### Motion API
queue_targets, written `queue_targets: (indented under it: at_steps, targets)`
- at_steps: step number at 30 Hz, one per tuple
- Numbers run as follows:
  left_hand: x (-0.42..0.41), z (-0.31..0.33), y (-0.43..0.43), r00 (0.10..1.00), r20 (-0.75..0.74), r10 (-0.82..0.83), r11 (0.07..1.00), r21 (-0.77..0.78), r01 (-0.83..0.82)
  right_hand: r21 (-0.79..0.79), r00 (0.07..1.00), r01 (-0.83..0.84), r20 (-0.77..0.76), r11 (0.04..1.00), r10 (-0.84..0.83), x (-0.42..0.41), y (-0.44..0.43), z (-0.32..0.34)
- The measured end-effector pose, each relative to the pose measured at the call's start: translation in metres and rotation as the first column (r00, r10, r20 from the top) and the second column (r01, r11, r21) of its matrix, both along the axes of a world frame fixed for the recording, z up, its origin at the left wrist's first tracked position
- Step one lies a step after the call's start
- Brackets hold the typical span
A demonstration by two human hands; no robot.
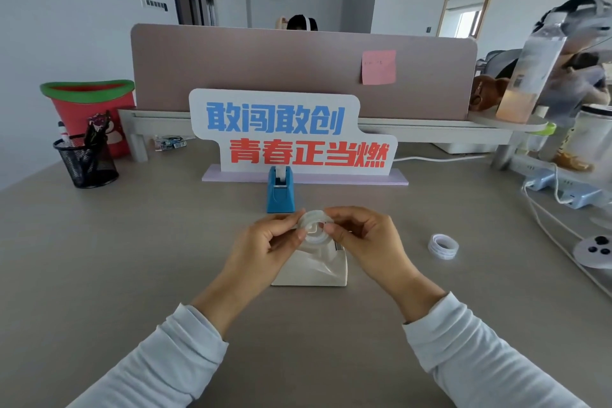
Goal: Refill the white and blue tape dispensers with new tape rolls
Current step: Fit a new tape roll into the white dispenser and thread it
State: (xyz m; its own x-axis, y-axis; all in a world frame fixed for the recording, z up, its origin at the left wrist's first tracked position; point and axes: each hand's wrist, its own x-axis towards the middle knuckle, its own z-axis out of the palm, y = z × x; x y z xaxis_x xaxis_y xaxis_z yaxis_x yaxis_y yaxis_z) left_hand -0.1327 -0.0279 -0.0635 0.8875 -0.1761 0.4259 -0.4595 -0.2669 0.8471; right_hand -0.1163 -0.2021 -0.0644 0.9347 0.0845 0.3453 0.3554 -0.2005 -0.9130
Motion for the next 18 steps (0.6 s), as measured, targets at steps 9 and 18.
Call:
queue_targets:
  at_steps: [9,18]
  targets:
    - [0.0001,0.0033,0.0036,0.999,-0.046,-0.011,1.000,0.023,0.012,-0.020,1.000,-0.004,0.013,1.000,0.004,-0.0018,0.0014,0.0006]
    - [-0.0018,0.0054,0.0029,0.998,-0.063,-0.031,0.999,-0.028,0.029,0.026,0.999,0.035,0.022,0.999,-0.035,-0.0030,0.0037,0.0007]
